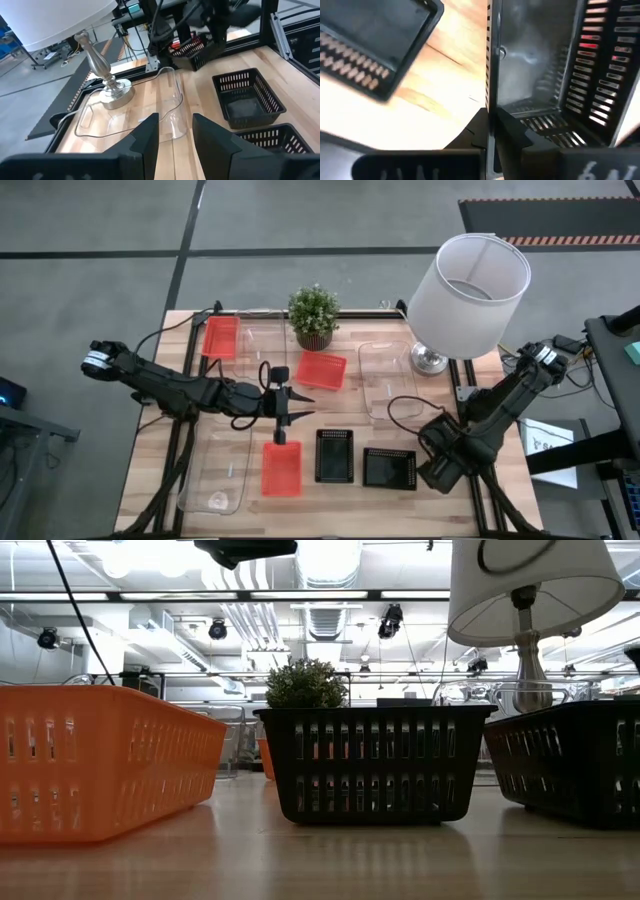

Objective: Stack baskets by color
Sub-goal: Stack the right black bin on the middle black bin, then stack the bottom transparent bin on the top transparent bin

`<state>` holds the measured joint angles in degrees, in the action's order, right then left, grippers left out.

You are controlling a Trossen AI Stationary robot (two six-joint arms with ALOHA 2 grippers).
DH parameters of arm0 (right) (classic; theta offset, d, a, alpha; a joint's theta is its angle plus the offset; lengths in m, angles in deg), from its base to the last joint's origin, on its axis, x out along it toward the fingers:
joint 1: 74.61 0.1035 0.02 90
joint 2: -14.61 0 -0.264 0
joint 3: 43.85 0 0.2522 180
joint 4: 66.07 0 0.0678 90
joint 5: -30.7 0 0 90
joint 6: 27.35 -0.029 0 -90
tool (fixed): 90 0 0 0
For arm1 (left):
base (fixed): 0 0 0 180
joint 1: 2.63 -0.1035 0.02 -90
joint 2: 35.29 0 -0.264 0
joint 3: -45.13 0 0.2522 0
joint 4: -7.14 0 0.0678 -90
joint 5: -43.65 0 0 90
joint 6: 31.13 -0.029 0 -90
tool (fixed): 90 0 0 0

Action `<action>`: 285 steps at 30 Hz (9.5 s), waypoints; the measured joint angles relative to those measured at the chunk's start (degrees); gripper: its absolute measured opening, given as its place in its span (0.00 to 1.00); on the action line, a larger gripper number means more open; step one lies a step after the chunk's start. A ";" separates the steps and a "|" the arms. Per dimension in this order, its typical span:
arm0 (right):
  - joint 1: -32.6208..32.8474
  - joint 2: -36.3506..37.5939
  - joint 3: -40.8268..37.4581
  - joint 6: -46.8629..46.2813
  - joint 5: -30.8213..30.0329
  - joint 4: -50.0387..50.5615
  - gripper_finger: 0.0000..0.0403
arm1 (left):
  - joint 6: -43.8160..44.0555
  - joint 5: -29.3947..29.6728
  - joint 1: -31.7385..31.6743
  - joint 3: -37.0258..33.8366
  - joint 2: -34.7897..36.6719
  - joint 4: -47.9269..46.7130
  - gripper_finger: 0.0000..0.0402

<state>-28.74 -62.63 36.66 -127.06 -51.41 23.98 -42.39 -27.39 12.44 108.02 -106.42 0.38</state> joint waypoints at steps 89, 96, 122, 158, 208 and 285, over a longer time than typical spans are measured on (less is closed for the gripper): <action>0.59 -8.85 9.73 84.24 -45.19 -23.54 0.07 | 6.51 -0.29 0.07 -8.48 2.93 15.06 0.26; -0.18 2.56 -7.51 106.44 -54.36 -50.70 0.02 | 6.59 2.52 0.02 -8.48 2.91 16.00 0.26; -9.35 37.98 -41.61 152.55 -36.45 -108.52 0.02 | 22.25 1.03 3.74 -1.89 -7.27 24.21 0.26; -12.50 43.47 -41.80 167.24 -36.51 -106.96 0.02 | 123.73 -24.00 21.08 40.57 -23.91 -76.97 0.25; -13.29 43.41 -41.83 165.31 -41.06 -106.50 0.02 | 123.41 -21.81 21.73 20.91 -23.85 -69.98 0.34; -13.29 43.64 -41.83 166.38 -48.45 -104.21 0.02 | 106.86 -4.23 11.14 46.38 -23.18 -97.07 0.00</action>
<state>-42.03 -18.98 -5.17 39.32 -99.86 -80.23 64.48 -31.62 23.59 154.40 -129.60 -96.69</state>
